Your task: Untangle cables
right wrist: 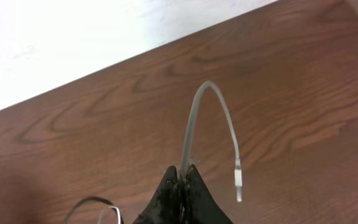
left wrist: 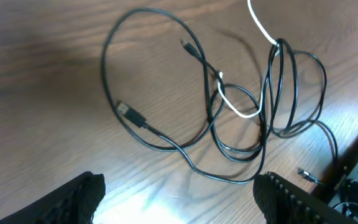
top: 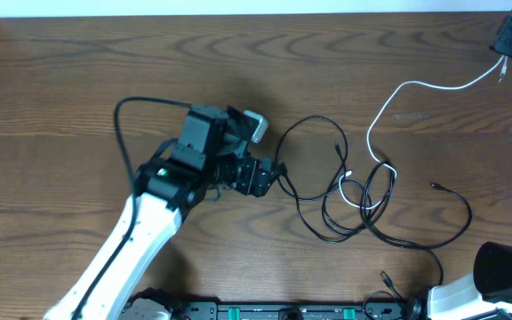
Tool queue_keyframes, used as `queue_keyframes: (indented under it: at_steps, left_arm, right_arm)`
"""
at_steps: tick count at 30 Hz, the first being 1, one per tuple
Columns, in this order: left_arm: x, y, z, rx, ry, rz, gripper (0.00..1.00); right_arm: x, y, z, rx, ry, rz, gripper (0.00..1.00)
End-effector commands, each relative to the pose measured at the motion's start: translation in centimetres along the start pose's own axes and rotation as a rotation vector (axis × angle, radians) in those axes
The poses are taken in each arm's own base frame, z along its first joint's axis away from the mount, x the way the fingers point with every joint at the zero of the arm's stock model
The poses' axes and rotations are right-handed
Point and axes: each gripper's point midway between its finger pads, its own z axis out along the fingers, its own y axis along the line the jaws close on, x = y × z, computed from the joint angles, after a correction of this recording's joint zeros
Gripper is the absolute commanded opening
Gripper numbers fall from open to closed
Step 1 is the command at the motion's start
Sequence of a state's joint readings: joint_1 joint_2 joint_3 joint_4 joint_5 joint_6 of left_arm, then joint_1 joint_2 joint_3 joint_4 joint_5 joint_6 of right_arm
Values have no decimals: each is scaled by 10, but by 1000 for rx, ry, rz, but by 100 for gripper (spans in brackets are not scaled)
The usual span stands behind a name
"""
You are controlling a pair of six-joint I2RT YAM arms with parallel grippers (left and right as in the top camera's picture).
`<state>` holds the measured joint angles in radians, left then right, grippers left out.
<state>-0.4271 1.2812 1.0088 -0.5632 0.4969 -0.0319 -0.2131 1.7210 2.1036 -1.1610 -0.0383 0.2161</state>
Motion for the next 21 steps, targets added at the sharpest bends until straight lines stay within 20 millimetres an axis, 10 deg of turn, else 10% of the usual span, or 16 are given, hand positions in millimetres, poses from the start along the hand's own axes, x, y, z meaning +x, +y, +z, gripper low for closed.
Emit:
queue_keyframes:
  at_steps: [1,21]
  left_arm:
    - [2,-8,23,85,50,12,81]
    - [37,-139,111,445,118,372,82]
  right_arm:
    - [-3,4,-14,-28,-23,-31,1]
    - [5,3,-14,-22,10,-40,1]
